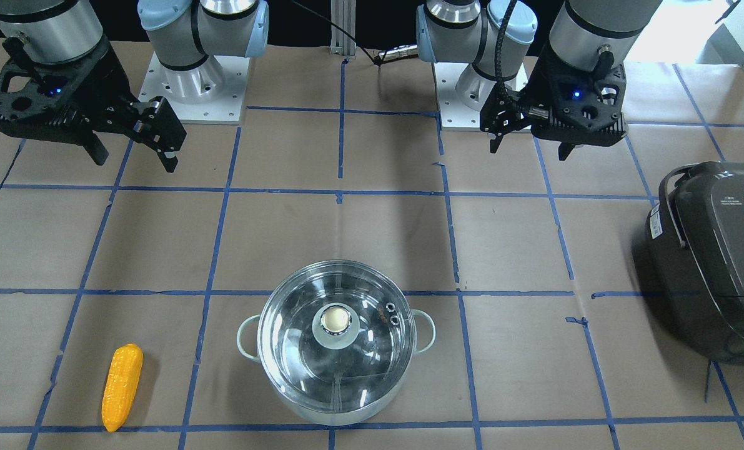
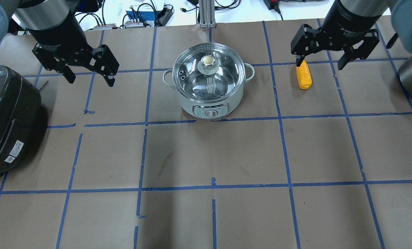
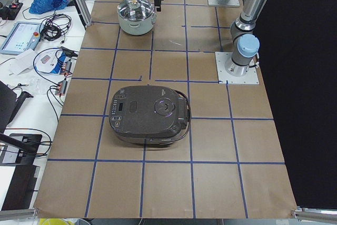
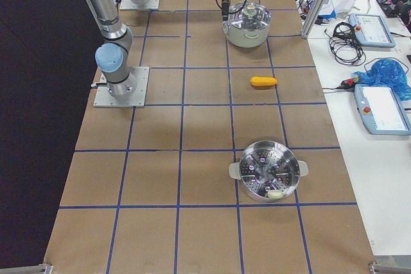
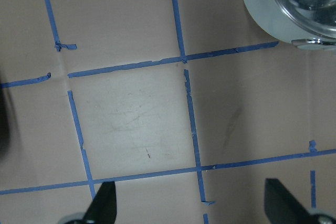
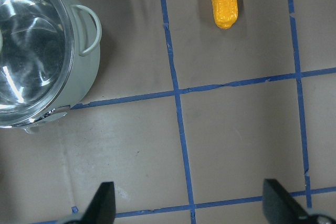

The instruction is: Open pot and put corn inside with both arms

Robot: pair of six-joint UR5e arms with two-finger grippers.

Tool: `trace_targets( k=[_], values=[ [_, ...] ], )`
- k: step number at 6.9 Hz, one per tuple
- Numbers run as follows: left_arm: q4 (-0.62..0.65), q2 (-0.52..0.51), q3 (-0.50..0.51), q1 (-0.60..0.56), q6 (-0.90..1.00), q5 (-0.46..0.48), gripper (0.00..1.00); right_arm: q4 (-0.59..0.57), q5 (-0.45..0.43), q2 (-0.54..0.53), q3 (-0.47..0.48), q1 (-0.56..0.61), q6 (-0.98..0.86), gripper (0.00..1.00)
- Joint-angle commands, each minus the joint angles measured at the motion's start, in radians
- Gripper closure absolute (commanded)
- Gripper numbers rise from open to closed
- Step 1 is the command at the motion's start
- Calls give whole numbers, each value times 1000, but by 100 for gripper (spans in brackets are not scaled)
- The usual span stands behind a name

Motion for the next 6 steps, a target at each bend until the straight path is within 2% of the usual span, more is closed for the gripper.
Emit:
trace_targets(
  k=[1,5,6],
  values=[
    [0,0,0,-1,-3,0,0,0,0,0,0,-1,0,0],
    [2,-23,22,-2,-27,-5,0,-2,-12,6,0,1,-2,0],
    [47,-47,32,-16,-132,-63,0,0,-12,14,17,-1,-8,0]
  ],
)
